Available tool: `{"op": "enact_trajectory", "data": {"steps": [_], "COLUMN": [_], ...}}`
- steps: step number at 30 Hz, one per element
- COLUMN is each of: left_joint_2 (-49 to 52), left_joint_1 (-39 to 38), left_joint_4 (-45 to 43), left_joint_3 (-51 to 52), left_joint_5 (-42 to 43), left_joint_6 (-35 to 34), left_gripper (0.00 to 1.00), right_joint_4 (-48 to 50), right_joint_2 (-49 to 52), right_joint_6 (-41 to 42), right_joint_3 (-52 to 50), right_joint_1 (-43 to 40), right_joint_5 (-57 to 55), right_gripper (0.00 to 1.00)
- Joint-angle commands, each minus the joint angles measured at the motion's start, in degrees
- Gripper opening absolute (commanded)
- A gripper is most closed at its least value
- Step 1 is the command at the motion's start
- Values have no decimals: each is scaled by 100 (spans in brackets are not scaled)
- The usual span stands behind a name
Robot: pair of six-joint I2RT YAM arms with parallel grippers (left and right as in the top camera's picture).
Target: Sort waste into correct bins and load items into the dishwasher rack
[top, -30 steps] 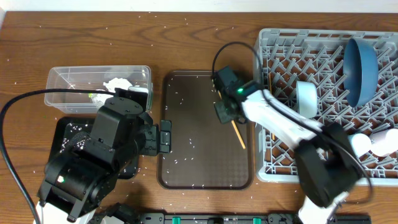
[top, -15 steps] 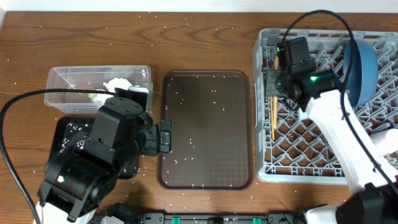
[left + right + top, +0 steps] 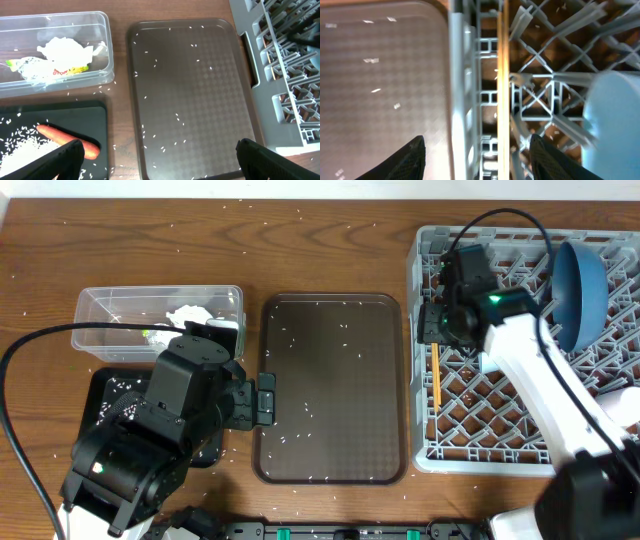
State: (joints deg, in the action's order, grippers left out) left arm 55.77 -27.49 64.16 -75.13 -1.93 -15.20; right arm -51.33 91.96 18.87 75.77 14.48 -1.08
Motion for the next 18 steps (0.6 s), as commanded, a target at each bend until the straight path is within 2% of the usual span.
{"op": "enact_trajectory", "data": {"steps": [1, 4, 5, 6, 14, 18], "left_joint_2": [-4, -4, -4, -4, -4, -4], "left_joint_1": [20, 20, 20, 20, 20, 20], "left_joint_4": [13, 13, 13, 13, 13, 13], "left_joint_3": [-96, -96, -96, -96, -96, -96], "left_joint_5": [-68, -68, -68, -68, -68, -68], "left_joint_6": [-11, -11, -11, -11, -11, -11], "left_gripper": [98, 98, 98, 98, 98, 98], "right_joint_4": [-251, -608, -750, -925, -2109, -2339], "right_joint_2": [-925, -1622, -1836, -2063, -3342, -3799], "right_joint_6": [-175, -264, -262, -262, -267, -372], "right_joint_3": [28, 28, 28, 28, 26, 26], "right_joint_1": [146, 256, 293, 339, 435, 435], "right_joint_5": [227, 310, 313, 315, 339, -120], "right_gripper": [61, 65, 75, 99, 99, 99]}}
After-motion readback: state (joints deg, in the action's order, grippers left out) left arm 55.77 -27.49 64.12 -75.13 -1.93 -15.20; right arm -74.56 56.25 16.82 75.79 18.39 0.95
